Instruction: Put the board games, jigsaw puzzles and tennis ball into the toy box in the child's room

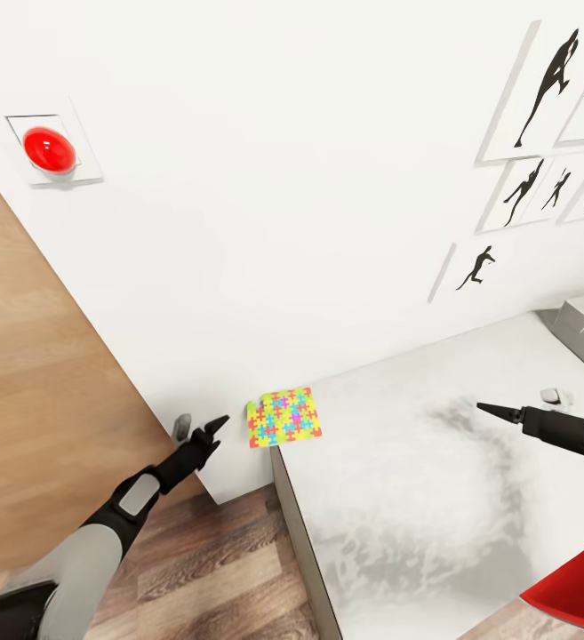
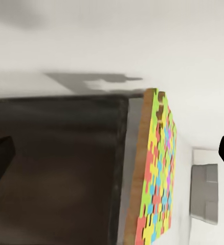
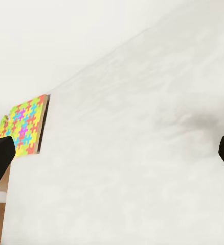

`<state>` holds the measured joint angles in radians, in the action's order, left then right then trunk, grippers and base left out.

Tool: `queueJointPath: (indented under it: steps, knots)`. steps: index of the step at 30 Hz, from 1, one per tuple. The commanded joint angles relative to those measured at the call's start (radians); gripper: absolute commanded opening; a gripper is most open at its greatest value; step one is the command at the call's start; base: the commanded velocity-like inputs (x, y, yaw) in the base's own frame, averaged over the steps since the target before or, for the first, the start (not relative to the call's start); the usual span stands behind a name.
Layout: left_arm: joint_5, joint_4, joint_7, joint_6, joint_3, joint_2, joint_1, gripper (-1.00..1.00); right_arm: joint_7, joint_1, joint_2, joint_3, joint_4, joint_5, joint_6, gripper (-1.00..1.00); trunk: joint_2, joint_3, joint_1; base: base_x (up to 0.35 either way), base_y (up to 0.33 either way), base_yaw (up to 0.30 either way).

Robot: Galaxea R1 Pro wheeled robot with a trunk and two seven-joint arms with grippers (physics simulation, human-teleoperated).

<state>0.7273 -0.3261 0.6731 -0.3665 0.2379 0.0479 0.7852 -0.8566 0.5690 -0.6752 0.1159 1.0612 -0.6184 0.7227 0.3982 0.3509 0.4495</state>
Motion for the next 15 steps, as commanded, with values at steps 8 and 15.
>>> queueJointPath:
  steps: [8, 15]
  knots:
    - [0.012, 0.019, -0.02, 0.01, 0.005, -0.005, 0.018, 1.0, 0.0, -0.002, 0.0, 0.001, 0.005, -0.003, 0.006, 1.0, 0.002, 0.002, 0.001, 0.0, 0.0, 0.0]
    - [0.013, 0.022, -0.024, 0.014, 0.002, -0.014, 0.022, 1.0, 0.003, -0.003, 0.001, 0.001, 0.006, -0.003, 0.006, 1.0, 0.002, 0.002, 0.001, 0.0, 0.0, -0.018]
